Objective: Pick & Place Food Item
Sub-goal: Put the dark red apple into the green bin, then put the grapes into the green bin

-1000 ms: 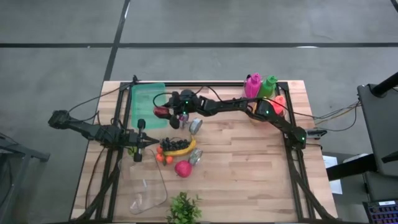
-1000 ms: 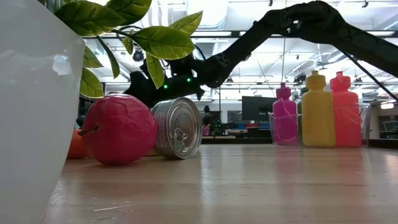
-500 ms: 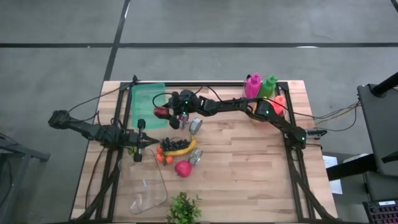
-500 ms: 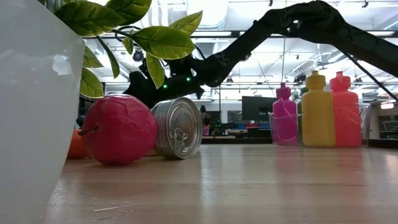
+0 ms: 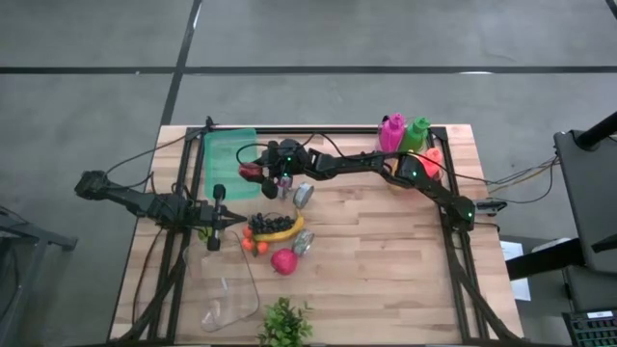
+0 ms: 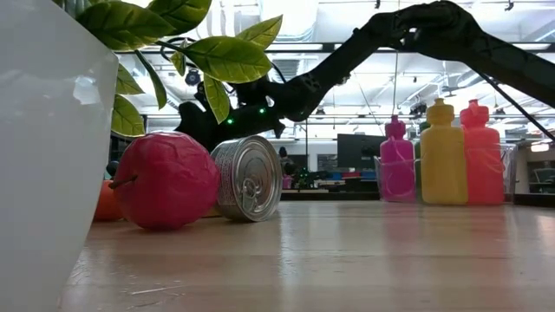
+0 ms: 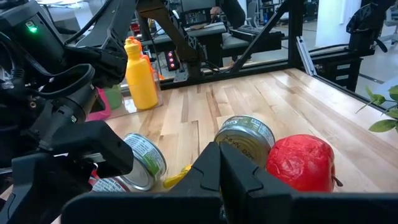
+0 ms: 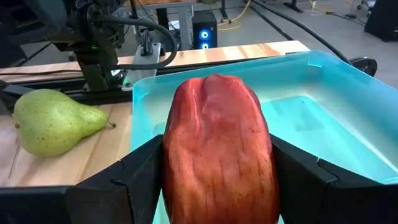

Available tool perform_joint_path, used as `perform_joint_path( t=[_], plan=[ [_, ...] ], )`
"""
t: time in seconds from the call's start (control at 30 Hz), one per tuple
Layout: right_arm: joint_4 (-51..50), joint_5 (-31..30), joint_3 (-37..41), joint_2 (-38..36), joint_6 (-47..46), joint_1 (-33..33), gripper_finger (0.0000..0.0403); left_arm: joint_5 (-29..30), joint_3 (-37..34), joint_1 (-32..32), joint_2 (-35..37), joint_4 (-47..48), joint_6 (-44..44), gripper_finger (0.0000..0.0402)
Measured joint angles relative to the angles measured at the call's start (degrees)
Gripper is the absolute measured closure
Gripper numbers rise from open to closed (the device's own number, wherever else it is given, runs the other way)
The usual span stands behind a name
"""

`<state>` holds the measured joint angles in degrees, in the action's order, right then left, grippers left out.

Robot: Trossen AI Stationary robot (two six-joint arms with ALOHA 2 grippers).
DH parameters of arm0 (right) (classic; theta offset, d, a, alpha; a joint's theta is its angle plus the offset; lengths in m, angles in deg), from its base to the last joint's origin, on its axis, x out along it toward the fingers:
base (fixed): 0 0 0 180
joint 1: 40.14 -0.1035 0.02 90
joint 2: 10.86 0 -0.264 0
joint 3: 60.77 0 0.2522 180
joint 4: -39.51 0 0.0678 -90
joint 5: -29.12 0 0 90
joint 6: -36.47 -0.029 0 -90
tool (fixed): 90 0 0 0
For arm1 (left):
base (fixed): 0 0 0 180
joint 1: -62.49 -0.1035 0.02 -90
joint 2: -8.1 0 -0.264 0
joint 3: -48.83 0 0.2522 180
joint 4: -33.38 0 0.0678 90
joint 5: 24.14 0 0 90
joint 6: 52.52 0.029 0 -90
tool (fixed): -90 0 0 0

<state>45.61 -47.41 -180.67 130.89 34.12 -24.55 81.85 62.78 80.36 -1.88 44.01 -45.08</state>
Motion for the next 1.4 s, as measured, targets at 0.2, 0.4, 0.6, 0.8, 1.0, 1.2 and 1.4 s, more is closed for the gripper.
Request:
perform_joint_path(
  t=[0.2, 0.4, 0.6, 0.8, 1.0, 1.2, 1.4],
  plan=[
    [-0.01, -0.04, 0.02, 0.00, 1.19, -0.25, 0.0163, 0.00, 0.00, 0.00, 0.00, -0.02, -0.02, 0.0402],
    [0.02, -0.17, 0.04, 0.00, 1.46, -0.32, 0.0157, 0.00, 0.00, 0.01, 0.00, 0.00, -0.02, 0.0402],
    [0.04, -0.17, 0.04, 0.00, 1.46, -0.32, 0.0096, 0.00, 0.00, 0.02, 0.00, -0.02, -0.17, 0.0402],
    [0.04, -0.17, 0.04, 0.00, 1.46, -0.32, 0.0048, 0.00, 0.00, 0.01, 0.00, -0.01, -0.15, 0.0402],
    [0.05, -0.16, 0.07, 0.00, 1.44, -0.32, 0.0041, 0.00, 0.00, 0.01, 0.00, 0.00, -0.15, 0.0402],
    [0.06, -0.15, 0.07, 0.00, 1.43, -0.32, 0.0040, 0.00, 0.00, 0.01, 0.00, 0.00, -0.11, 0.0402],
    [-0.16, 0.07, 0.11, -0.55, 0.07, -0.38, 0.0040, 0.01, 0.00, 0.00, 0.00, -0.01, 0.04, 0.0402]
  ],
)
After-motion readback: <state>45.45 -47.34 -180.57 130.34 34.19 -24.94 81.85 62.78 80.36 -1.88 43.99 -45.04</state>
